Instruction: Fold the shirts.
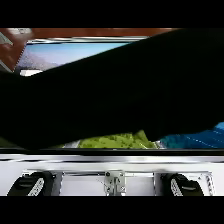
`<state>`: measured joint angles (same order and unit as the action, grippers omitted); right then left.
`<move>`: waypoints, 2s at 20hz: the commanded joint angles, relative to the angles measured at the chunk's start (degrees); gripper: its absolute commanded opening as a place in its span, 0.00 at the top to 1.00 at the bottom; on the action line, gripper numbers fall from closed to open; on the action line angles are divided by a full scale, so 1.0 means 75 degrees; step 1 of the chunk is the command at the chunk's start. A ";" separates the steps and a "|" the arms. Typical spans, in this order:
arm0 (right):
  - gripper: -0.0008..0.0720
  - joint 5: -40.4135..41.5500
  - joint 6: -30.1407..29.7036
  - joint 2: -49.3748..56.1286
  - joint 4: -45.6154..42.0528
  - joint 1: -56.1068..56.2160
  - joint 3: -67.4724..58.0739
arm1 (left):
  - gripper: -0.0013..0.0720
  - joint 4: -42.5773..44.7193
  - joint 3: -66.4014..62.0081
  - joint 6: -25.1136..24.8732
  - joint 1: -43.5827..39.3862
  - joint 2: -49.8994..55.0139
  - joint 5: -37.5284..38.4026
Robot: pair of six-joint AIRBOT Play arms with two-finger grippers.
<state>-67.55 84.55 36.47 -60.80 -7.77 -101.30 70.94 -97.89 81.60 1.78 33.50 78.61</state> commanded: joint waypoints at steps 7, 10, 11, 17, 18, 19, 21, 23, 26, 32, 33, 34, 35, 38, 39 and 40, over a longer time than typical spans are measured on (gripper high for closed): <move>0.91 -0.2509 0.0743 0.1754 -0.1886 0.0003 0.1341 | 0.93 0.0353 0.4715 0.0262 0.0006 0.0326 0.0807; 0.91 0.0143 0.0714 0.2844 -0.1918 0.0087 0.2728 | 0.93 0.0347 0.5490 0.0326 0.0003 0.1556 -0.0376; 0.91 0.0976 0.0717 0.3284 -0.1842 0.0166 0.2949 | 0.93 0.0338 0.5441 0.0323 0.0000 0.2122 -0.0877; 0.90 0.3314 0.0723 0.5890 -0.0819 0.0659 0.3010 | 0.93 -0.1612 0.5155 0.0271 -0.0003 0.4911 -0.3404; 0.90 0.3162 0.0729 0.6254 -0.0807 0.0769 0.3010 | 0.93 -0.1906 0.5155 0.0274 -0.0003 0.5260 -0.3500; 0.89 0.2996 0.0726 0.6525 -0.0813 0.0874 0.3010 | 0.93 -0.2098 0.5155 0.0274 -0.0003 0.5604 -0.3526; 0.80 0.2975 0.0726 0.6883 -0.0810 0.1046 0.3010 | 0.92 -0.2209 0.5144 0.0277 0.0020 0.6070 -0.3340; 0.08 0.3150 0.0656 0.6916 -0.0860 0.1078 0.3008 | 0.46 -0.2209 0.5036 0.0329 0.0251 0.6204 -0.3118; 0.06 0.2562 -0.0221 0.6333 -0.1673 0.0839 0.2879 | 0.11 -0.1961 0.4208 0.0391 0.1116 0.6184 -0.1381; 0.16 -0.1020 -0.0455 0.4957 -0.4237 -0.1128 0.2897 | 0.28 0.0542 0.4246 0.0376 0.2929 0.5342 0.2090; 0.16 -0.1276 -0.0513 0.4884 -0.3197 -0.1786 0.3086 | 0.20 0.0326 0.4884 0.0251 0.3025 0.4995 0.1830; 0.15 -0.1527 -0.0676 0.4884 -0.2130 -0.2343 0.3311 | 0.12 -0.0108 0.5721 0.0117 0.3040 0.4657 0.1556; 0.15 -0.1719 -0.0918 0.4884 -0.1148 -0.2833 0.3646 | 0.06 -0.0699 0.6598 -0.0169 0.3013 0.4412 0.1250; 0.15 -0.2328 -0.1393 0.4884 0.0207 -0.3427 0.4564 | 0.06 -0.2122 0.8536 -0.0828 0.2946 0.4240 0.0111; 0.15 -0.2532 -0.1515 0.4884 0.0242 -0.3424 0.4727 | 0.07 -0.2503 0.8929 -0.0962 0.2946 0.4240 -0.0289; 0.15 -0.2620 -0.1550 0.4884 0.0254 -0.3410 0.4843 | 0.06 -0.2699 0.9229 -0.1026 0.2940 0.4249 -0.0635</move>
<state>-81.45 75.90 73.38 -66.02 -30.39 -68.95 58.85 -38.46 77.62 23.53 66.65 81.30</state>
